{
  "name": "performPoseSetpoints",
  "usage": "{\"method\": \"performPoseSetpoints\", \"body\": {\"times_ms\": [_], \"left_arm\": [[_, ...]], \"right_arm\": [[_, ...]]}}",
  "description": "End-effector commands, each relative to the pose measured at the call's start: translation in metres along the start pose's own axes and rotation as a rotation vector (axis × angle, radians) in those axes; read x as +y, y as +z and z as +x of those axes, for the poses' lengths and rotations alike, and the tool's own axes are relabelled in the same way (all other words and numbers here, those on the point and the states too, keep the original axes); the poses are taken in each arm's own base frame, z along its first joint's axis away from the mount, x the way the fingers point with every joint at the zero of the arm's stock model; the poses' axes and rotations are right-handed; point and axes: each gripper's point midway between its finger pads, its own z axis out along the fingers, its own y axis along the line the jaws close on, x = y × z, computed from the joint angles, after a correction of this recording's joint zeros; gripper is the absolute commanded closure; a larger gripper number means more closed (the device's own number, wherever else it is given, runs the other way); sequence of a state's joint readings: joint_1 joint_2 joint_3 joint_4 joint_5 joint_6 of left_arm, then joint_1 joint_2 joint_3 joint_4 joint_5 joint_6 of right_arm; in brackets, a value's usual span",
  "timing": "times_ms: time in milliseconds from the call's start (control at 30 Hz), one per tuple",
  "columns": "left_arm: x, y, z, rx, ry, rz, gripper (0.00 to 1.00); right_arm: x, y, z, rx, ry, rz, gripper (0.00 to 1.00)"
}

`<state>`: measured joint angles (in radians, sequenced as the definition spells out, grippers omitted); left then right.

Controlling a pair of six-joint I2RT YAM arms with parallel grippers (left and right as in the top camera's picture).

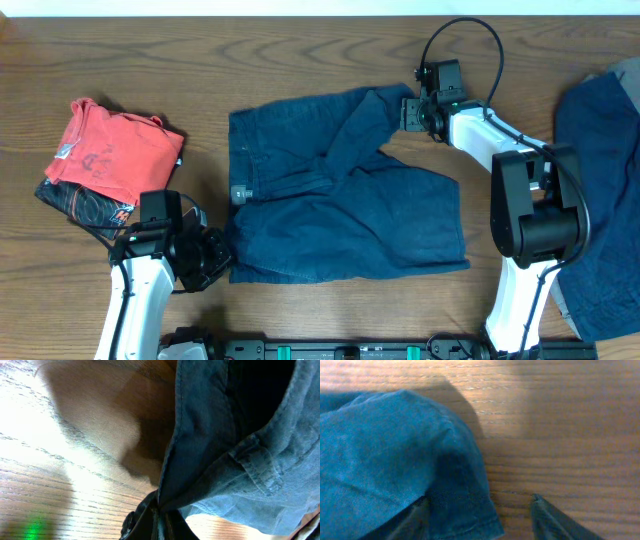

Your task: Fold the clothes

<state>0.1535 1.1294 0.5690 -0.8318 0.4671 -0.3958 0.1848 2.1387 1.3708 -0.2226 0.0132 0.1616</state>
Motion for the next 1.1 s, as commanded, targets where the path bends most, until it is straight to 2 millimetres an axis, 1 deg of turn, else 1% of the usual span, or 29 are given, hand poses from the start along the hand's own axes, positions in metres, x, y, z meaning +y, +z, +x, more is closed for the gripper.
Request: {"method": "performPoseSetpoints", "body": {"times_ms": [0, 100, 167, 200, 233, 333, 400, 433, 500, 567, 600, 633, 700, 733, 800, 833, 867, 900, 933, 967, 1000, 1067], "left_arm": [[0.0, -0.001, -0.001, -0.01, -0.006, -0.001, 0.94], [0.0, -0.001, -0.001, -0.01, -0.006, -0.001, 0.94], [0.0, -0.001, -0.001, -0.01, -0.006, -0.001, 0.94], [0.0, -0.001, -0.001, -0.01, -0.006, -0.001, 0.94], [0.0, -0.001, -0.001, -0.01, -0.006, -0.001, 0.94], [0.0, -0.001, -0.001, -0.01, -0.006, -0.001, 0.94], [0.0, -0.001, -0.002, -0.011, -0.006, -0.001, 0.94], [0.0, -0.001, -0.002, -0.011, -0.006, 0.0, 0.94], [0.0, -0.001, -0.002, -0.015, -0.004, 0.001, 0.94], [-0.001, -0.001, -0.003, -0.018, -0.002, 0.003, 0.94], [-0.001, -0.001, -0.004, -0.02, -0.001, 0.005, 0.94], [-0.001, -0.001, -0.005, -0.024, 0.001, 0.006, 0.94], [-0.003, -0.001, -0.009, -0.039, 0.008, 0.014, 0.94], [-0.005, -0.002, -0.011, -0.048, 0.012, 0.019, 0.94], [-0.007, -0.002, -0.015, -0.064, 0.02, 0.027, 0.94], [-0.008, -0.002, -0.017, -0.072, 0.024, 0.031, 0.94], [-0.009, -0.002, -0.019, -0.082, 0.029, 0.035, 0.94], [-0.01, -0.003, -0.022, -0.091, 0.033, 0.04, 0.94], [-0.012, -0.003, -0.024, -0.102, 0.039, 0.046, 0.94], [-0.013, -0.003, -0.028, -0.115, 0.046, 0.052, 0.94], [-0.015, -0.004, -0.03, -0.127, 0.051, 0.058, 0.94], [-0.019, -0.005, -0.037, -0.154, 0.065, 0.071, 0.94]], "right_arm": [[0.005, 0.012, 0.019, 0.046, -0.015, -0.006, 0.52], [0.011, 0.015, 0.023, 0.055, -0.025, -0.011, 0.64], [0.012, 0.015, 0.025, 0.059, -0.03, -0.009, 0.79], [0.013, 0.015, 0.025, 0.059, -0.031, -0.009, 0.91], [0.013, 0.015, 0.025, 0.058, -0.03, -0.009, 0.99], [0.003, 0.015, 0.021, 0.045, -0.025, 0.042, 0.99], [-0.015, 0.011, 0.01, 0.014, -0.022, 0.14, 0.99], [-0.026, 0.008, 0.002, -0.008, -0.018, 0.195, 0.99], [-0.045, -0.005, -0.022, -0.065, -0.029, 0.285, 0.99], [-0.059, -0.02, -0.055, -0.132, -0.031, 0.335, 0.99], [-0.066, -0.03, -0.077, -0.176, -0.019, 0.356, 0.99], [-0.07, -0.038, -0.091, -0.204, -0.006, 0.368, 0.99], [-0.08, -0.059, -0.128, -0.283, 0.027, 0.385, 0.98], [-0.083, -0.068, -0.143, -0.316, 0.04, 0.386, 0.92], [-0.089, -0.084, -0.161, -0.344, 0.055, 0.391, 0.65], [-0.09, -0.09, -0.166, -0.338, 0.056, 0.39, 0.55], [-0.088, -0.094, -0.164, -0.309, 0.05, 0.383, 0.42], [-0.087, -0.097, -0.159, -0.268, 0.042, 0.377, 0.32], [-0.086, -0.1, -0.148, -0.206, 0.032, 0.376, 0.26], [-0.085, -0.104, -0.134, -0.134, 0.036, 0.375, 0.2], [-0.084, -0.107, -0.12, -0.073, 0.053, 0.372, 0.09], [-0.082, -0.115, -0.089, 0.058, 0.082, 0.36, 0.04]]}}
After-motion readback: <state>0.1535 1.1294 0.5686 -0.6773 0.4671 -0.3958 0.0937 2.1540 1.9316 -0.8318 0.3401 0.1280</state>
